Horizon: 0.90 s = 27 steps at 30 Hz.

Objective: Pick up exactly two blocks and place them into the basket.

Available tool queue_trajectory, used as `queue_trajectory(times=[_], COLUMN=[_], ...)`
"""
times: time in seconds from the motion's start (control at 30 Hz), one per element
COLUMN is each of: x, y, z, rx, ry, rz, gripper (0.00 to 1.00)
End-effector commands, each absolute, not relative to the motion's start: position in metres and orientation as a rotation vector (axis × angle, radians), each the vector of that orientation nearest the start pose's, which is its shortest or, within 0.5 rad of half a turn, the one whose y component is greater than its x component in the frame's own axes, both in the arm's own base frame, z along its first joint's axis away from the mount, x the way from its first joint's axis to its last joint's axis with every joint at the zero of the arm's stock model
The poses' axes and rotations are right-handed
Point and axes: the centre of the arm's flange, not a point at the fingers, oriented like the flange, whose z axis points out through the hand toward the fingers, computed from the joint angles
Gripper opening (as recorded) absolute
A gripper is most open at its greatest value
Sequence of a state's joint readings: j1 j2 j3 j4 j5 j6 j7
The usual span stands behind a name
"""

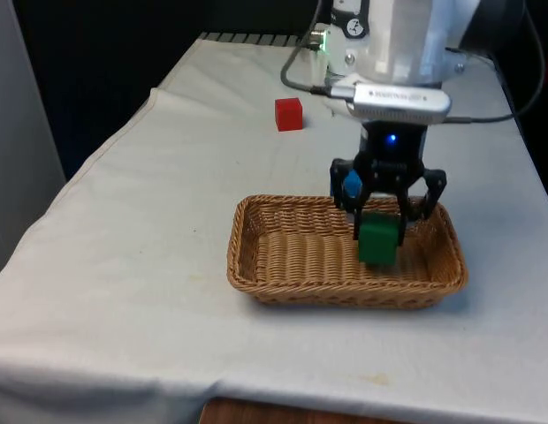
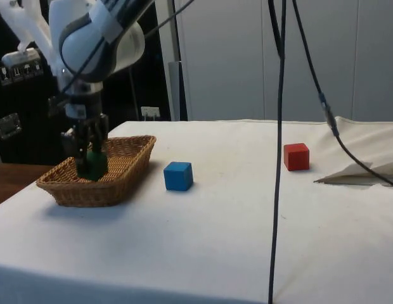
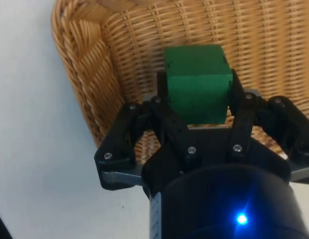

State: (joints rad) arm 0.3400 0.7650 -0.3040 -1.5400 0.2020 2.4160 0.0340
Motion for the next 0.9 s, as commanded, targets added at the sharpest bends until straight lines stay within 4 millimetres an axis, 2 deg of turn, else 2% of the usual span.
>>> queue_trajectory(times=[0.0, 0.13, 0.17, 0.23, 0.27, 0.3, 0.4, 0.43, 0.5, 0.53, 0.77, 0.8, 0.83, 0.87], x=[0.72, 0.722, 0.722, 0.721, 0.722, 0.722, 0.722, 0.722, 0.722, 0.722, 0.722, 0.721, 0.722, 0.721], y=[0.068, 0.073, 0.073, 0.072, 0.073, 0.074, 0.074, 0.074, 0.074, 0.074, 0.074, 0.074, 0.074, 0.073], z=[0.222, 0.213, 0.212, 0.213, 0.211, 0.211, 0.209, 0.209, 0.208, 0.208, 0.208, 0.215, 0.21, 0.219], rx=[-3.175, -3.175, -3.176, -3.188, -3.176, -3.174, -3.175, -3.175, -3.175, -3.175, -3.176, -3.182, -3.186, -3.185], ry=[0.062, 0.049, 0.048, 0.05, 0.047, 0.047, 0.045, 0.043, 0.043, 0.043, 0.043, 0.042, 0.043, 0.043], rz=[-0.242, -0.239, -0.238, -0.235, -0.239, -0.239, -0.237, -0.237, -0.237, -0.237, -0.237, -0.238, -0.24, -0.241], gripper=[0.01, 0.01, 0.03, 0.18, 0.18, 0.31, 0.6, 0.8, 0.97, 1.0, 1.0, 1.0, 1.0, 1.0])
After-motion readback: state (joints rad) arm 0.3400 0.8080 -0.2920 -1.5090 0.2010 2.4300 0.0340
